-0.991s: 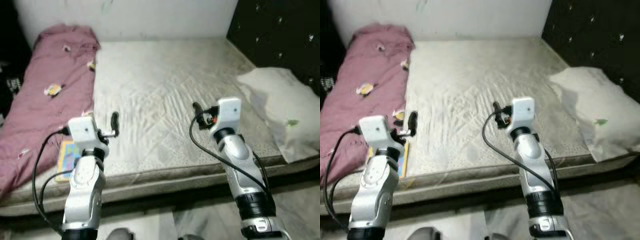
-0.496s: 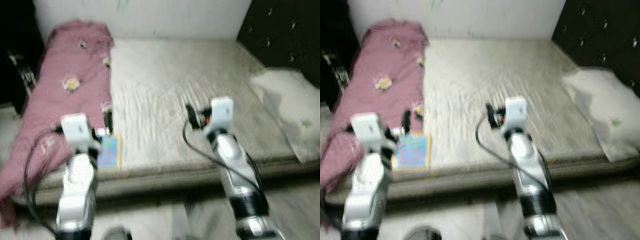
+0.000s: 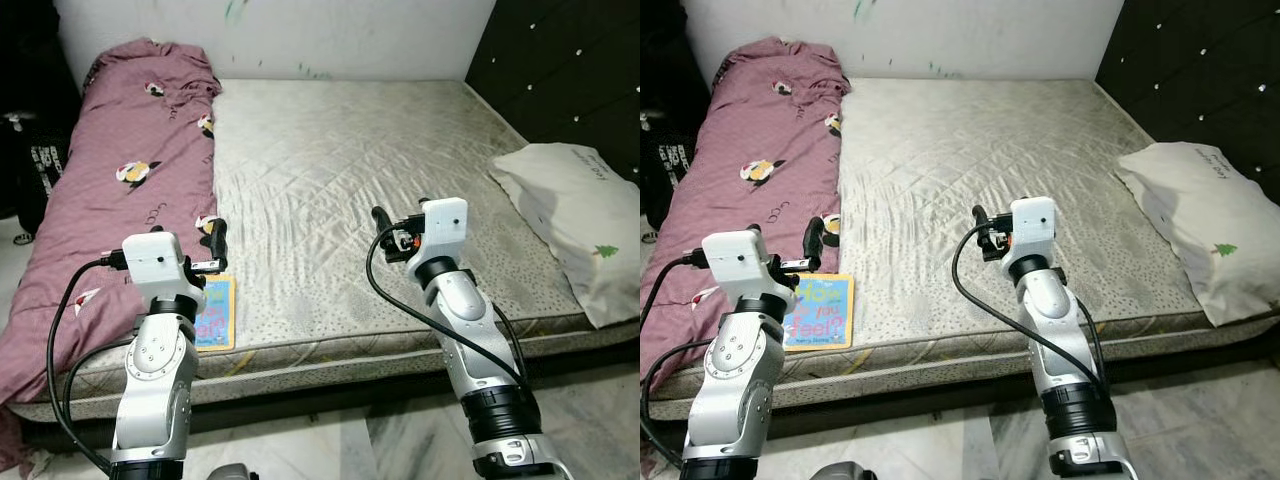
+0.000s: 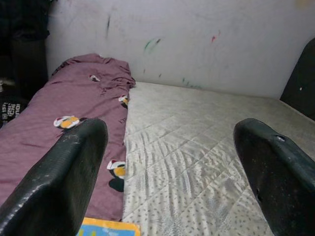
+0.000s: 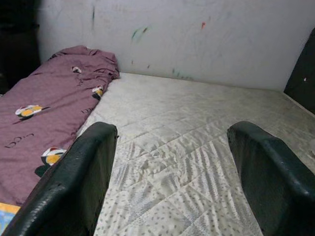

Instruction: Clean up the room

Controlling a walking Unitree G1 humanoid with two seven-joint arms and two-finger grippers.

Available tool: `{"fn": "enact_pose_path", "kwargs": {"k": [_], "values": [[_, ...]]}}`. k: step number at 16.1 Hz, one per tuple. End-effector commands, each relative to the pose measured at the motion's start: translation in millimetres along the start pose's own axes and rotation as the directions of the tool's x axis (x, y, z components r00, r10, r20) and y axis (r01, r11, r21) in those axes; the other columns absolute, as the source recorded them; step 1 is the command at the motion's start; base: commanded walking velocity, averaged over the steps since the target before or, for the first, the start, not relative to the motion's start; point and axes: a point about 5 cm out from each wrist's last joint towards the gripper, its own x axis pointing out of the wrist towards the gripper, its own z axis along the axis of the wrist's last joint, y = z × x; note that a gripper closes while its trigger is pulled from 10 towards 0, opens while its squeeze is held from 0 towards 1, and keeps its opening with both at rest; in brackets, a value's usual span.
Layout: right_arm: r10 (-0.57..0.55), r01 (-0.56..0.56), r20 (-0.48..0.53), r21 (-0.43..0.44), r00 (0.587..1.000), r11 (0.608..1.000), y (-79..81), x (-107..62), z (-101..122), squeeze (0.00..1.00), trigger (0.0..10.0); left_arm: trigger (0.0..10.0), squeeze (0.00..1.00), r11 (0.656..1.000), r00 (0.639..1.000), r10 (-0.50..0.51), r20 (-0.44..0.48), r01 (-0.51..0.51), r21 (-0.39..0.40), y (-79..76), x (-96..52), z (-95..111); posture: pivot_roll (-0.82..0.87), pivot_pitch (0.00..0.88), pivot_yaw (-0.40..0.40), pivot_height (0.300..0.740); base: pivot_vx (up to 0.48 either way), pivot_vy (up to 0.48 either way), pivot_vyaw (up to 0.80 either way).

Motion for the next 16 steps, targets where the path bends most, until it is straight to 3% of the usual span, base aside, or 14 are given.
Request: {"fn": "enact_pose_path", "kwargs": {"k": [1,10,16], "values": [[-0.005,0.005,0.004,-0.005,1.000,1.000,-3.2,1.4,2.1,0.00,10.0,10.0,0.00,1.000,1.000,-0.015,0.020,0.015,0.003,-2.9,0.7,4.1,0.06,0.000,-0.064,0.740,0.360,0.000,0.00],[-0.008,0.008,0.000,-0.006,1.000,1.000,-2.7,0.9,0.8,0.00,10.0,10.0,0.00,1.000,1.000,-0.005,0.013,0.005,0.010,-1.6,0.8,3.3,0.06,0.000,-0.063,0.740,0.341,0.000,0.00],[-0.007,0.007,-0.013,-0.006,1.000,1.000,-3.5,-0.3,-2.6,0.00,10.0,10.0,0.00,0.998,0.998,0.061,-0.031,-0.060,0.019,3.9,2.2,-2.9,0.06,0.000,-0.064,0.740,0.000,0.049,0.00]]}}
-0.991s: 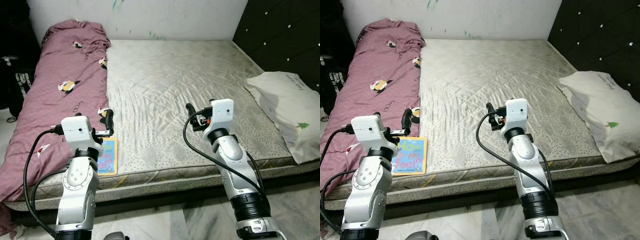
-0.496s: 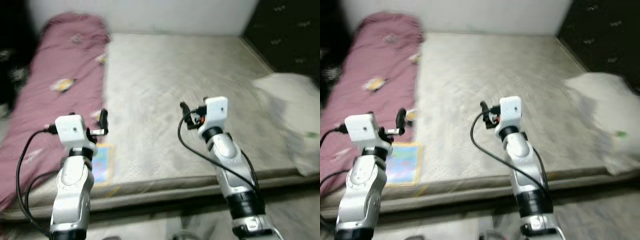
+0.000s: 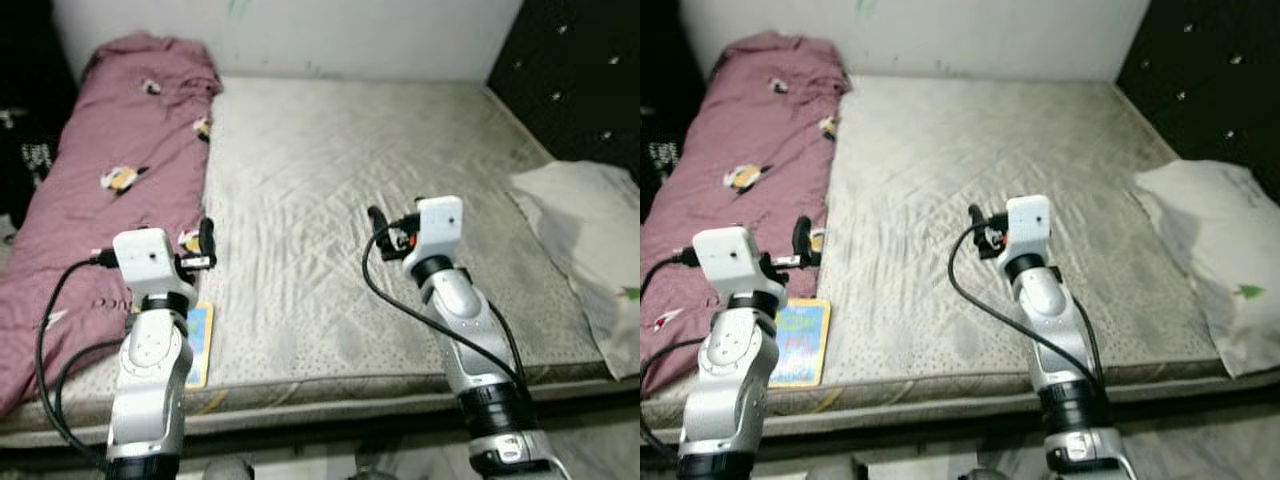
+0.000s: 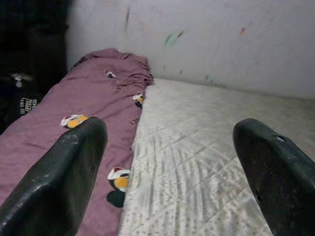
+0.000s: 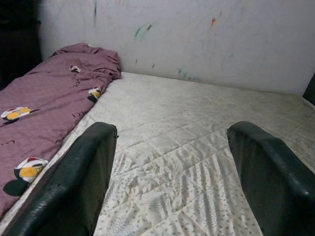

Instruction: Clean up the room

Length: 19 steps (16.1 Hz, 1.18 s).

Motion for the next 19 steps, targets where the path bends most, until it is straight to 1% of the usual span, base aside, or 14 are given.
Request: {"fn": "enact_pose_path", "kwargs": {"k": [1,7,12,14,15,16,17,19], "values": [[-0.014,0.014,-0.014,-0.002,1.000,1.000,-5.4,-1.0,-2,0.00,10.0,10.0,0.00,1.000,1.000,-0.010,-0.020,0.009,-0.011,-2.9,0.8,-2,0.07,0.000,-0.067,0.740,0.000,0.480,-0.51],[-0.011,0.011,-0.021,-0.010,1.000,1.000,-5.5,-1.5,-4,0.00,10.0,10.0,0.00,0.999,1.000,-0.013,-0.021,0.012,-0.030,-1.6,-0.4,-2,0.07,0.000,-0.069,0.740,0.000,0.480,0.00],[-0.008,0.007,-0.030,-0.013,1.000,1.000,-5.7,1.4,-4,0.00,10.0,10.0,0.00,1.000,1.000,0.007,-0.004,-0.007,-0.013,2.5,1.4,1,0.08,0.000,-0.071,0.740,0.000,0.480,0.00],[-0.010,0.009,-0.040,-0.011,0.999,1.000,-5.8,2.4,-5,0.00,10.0,10.0,0.00,1.000,1.000,0.017,0.014,-0.017,-0.011,8.0,1.9,5,0.09,0.000,-0.062,0.740,0.000,0.480,0.00],[-0.008,0.008,-0.045,-0.012,0.999,1.000,-4.9,2.4,-5,0.00,10.0,10.0,0.00,1.000,1.000,0.023,0.007,-0.022,-0.013,10.8,0.9,5,0.08,0.000,-0.055,0.740,0.000,0.480,0.00],[-0.015,0.014,-0.047,-0.026,0.999,1.000,-3.3,0.9,-5,0.00,10.0,10.0,0.00,1.000,1.000,0.009,-0.004,-0.009,0.006,13.4,-2.8,4,0.08,0.000,-0.050,0.740,0.000,0.480,0.00],[-0.027,0.025,-0.055,-0.041,0.998,0.999,-2.3,-2.0,-8,0.00,10.0,10.0,0.00,1.000,1.000,-0.001,-0.008,0.001,0.021,14.4,-4.9,2,0.07,0.000,-0.048,0.740,0.000,0.480,0.00],[-0.041,0.038,-0.061,-0.051,0.997,0.998,-3.0,-4.2,-10,0.00,10.0,10.0,0.00,1.000,1.000,0.002,-0.011,-0.002,0.024,15.1,-6.1,0,0.07,0.000,-0.048,0.740,0.000,0.480,0.00]]}}
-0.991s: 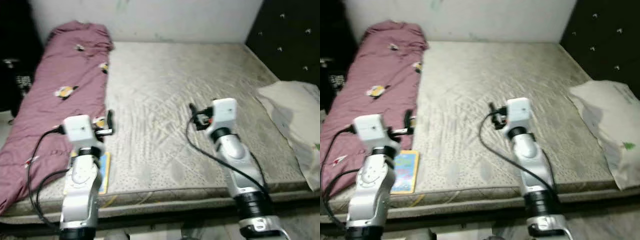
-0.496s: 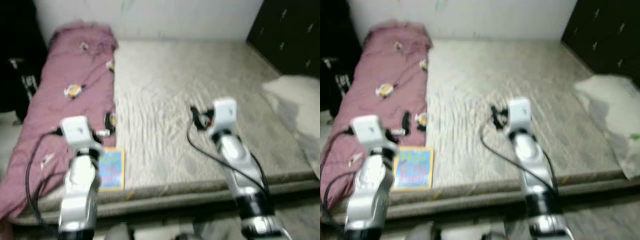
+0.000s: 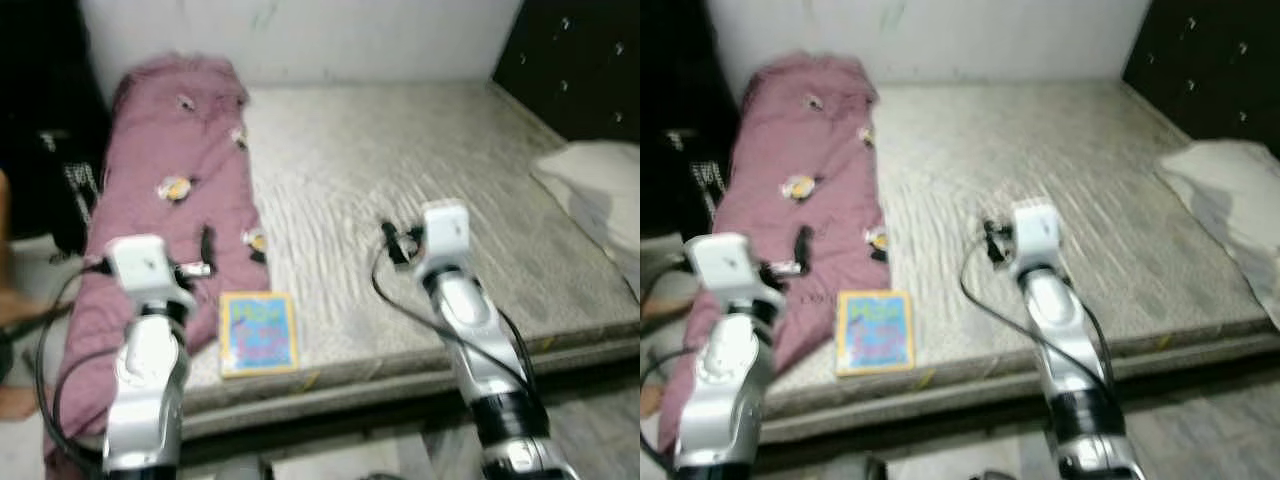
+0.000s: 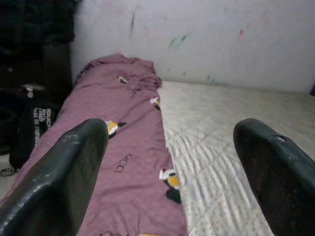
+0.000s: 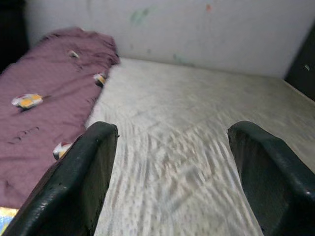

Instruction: Clean up the room

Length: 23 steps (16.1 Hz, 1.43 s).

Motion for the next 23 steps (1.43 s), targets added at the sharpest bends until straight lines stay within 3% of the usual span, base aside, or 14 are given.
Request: {"fn": "enact_pose_path", "kwargs": {"k": [1,15,17,23], "values": [[0.008,-0.008,0.033,-0.001,0.999,1.000,5.1,3.9,10,0.00,10.0,10.0,0.00,1.000,1.000,0.007,0.016,-0.007,0.019,4.6,1.1,4,0.07,0.000,-0.048,0.740,0.000,0.480,0.00],[0.008,-0.008,0.033,-0.001,0.999,1.000,5.1,3.9,10,0.00,10.0,10.0,0.00,1.000,1.000,0.007,0.016,-0.007,0.019,4.6,1.1,4,0.07,0.000,-0.048,0.740,0.000,0.480,0.00],[-0.045,0.045,0.004,0.024,0.999,0.999,0.4,-12.0,1,0.00,10.0,10.0,0.00,0.998,1.000,0.028,-0.008,-0.027,0.049,6.2,-12.6,0,0.05,0.045,-0.023,0.740,0.000,0.000,0.00],[-0.036,0.036,0.003,0.025,0.999,0.999,0.5,-14.4,2,0.00,10.0,10.0,0.00,0.996,1.000,0.030,-0.006,-0.029,0.083,4.1,-14.0,1,0.05,0.046,-0.029,0.740,0.000,0.000,0.00]]}}
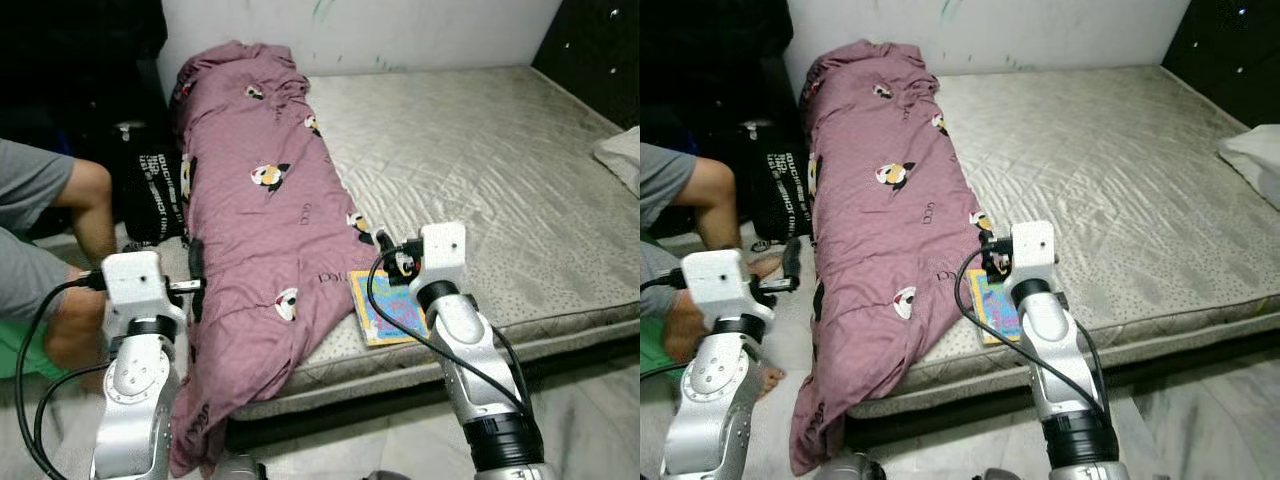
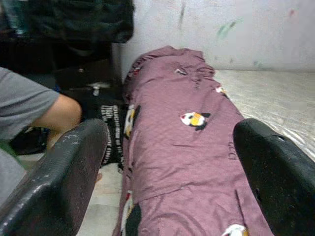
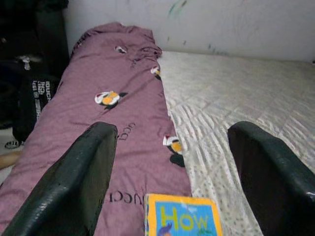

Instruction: Clean up the room

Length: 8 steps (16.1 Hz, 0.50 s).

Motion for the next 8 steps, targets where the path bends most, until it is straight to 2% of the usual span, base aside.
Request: {"fn": "enact_pose_path", "kwargs": {"k": [1,6,8], "values": [[-0.012,0.012,0.016,-0.004,1.000,1.000,-4.8,-0.8,6.0,0.00,10.0,10.0,0.00,1.000,1.000,-0.001,0.006,0.001,0.014,-1.2,-0.3,3.2,0.05,0.046,-0.029,0.740,0.000,0.000,0.00],[0.000,0.000,0.015,-0.011,1.000,1.000,-3.3,-1.0,6.3,0.00,10.0,10.0,0.00,1.000,1.000,-0.002,0.005,0.002,0.021,-1.7,0.0,3.8,0.05,0.049,-0.029,0.740,0.000,0.000,0.00],[0.005,-0.005,0.016,-0.016,1.000,1.000,-2.5,-1.9,6.2,0.00,10.0,10.0,0.00,1.000,1.000,-0.006,0.004,0.005,0.021,-2.3,-0.6,3.7,0.05,0.050,-0.030,0.740,0.000,-0.272,0.00]]}}
